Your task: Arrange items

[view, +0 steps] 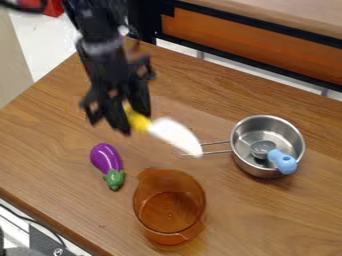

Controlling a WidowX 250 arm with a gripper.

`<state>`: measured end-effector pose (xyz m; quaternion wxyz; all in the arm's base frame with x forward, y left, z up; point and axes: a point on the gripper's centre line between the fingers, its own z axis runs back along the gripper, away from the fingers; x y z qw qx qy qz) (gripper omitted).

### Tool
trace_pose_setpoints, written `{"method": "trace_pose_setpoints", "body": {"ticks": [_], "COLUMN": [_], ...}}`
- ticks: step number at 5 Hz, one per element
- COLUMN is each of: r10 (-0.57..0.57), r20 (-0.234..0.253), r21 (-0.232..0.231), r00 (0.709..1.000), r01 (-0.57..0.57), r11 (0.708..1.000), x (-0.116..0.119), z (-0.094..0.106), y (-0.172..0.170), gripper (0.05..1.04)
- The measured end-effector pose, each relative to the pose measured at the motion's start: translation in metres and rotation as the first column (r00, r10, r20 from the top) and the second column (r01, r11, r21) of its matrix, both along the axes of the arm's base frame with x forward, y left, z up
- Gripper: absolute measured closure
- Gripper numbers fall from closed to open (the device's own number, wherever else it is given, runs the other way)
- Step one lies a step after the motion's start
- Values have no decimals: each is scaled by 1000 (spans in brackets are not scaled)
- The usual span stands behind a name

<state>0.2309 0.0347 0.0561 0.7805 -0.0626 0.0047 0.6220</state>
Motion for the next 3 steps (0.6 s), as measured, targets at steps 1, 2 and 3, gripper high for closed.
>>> {"method": "trace_pose_setpoints", "body": {"ticks": [1,2,3], "r10": [-39,-76,-51], "r20": [-4,4,0], "r21": [8,24,30], "r00": [999,997,999], "r01": [39,76,51], "r11": [999,997,998], "x": [-17,-24,-26], "z": [-5,-16,-28], "y": [-29,-45,-57], "gripper": [631,631,631]}}
